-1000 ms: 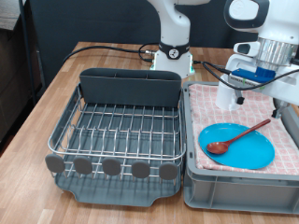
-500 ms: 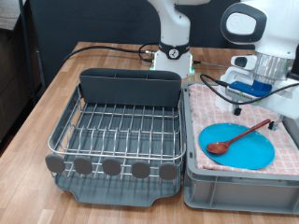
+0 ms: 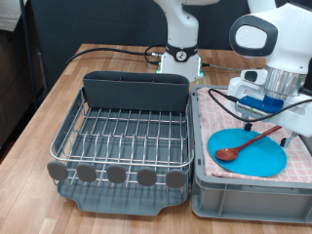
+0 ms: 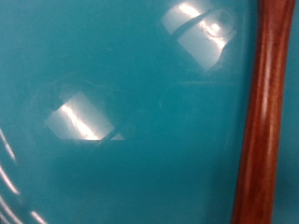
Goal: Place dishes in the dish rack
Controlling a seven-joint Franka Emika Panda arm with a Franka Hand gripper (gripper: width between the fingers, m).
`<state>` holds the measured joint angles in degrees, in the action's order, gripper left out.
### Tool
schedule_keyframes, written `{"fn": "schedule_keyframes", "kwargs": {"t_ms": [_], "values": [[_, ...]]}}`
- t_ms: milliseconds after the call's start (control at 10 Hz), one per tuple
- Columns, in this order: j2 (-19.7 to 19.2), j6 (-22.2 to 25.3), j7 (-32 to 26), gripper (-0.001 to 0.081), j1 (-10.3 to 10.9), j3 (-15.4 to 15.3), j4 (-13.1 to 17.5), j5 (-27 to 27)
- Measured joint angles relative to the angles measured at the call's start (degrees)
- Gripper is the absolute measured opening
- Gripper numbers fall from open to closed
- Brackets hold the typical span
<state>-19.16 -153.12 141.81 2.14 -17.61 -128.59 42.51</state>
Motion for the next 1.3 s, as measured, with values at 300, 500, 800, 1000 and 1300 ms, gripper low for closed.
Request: {"fn": "schedule_keyframes", "kwargs": {"t_ms": [300,500,800,1000,1300], "values": [[-0.6,-0.4,6.2,0.0802,1.9,2.1,0.1,3.9],[-0.7,-0.4,7.2,0.0729,2.1,2.3,0.1,4.3],[-0.9,-0.7,7.3,0.0402,2.1,2.4,0.1,4.4],[-1.2,-1.0,7.5,0.0234,2.1,2.5,0.1,4.4],[-1.2,-1.4,7.8,0.0097,2.1,2.6,0.0,4.5]]}}
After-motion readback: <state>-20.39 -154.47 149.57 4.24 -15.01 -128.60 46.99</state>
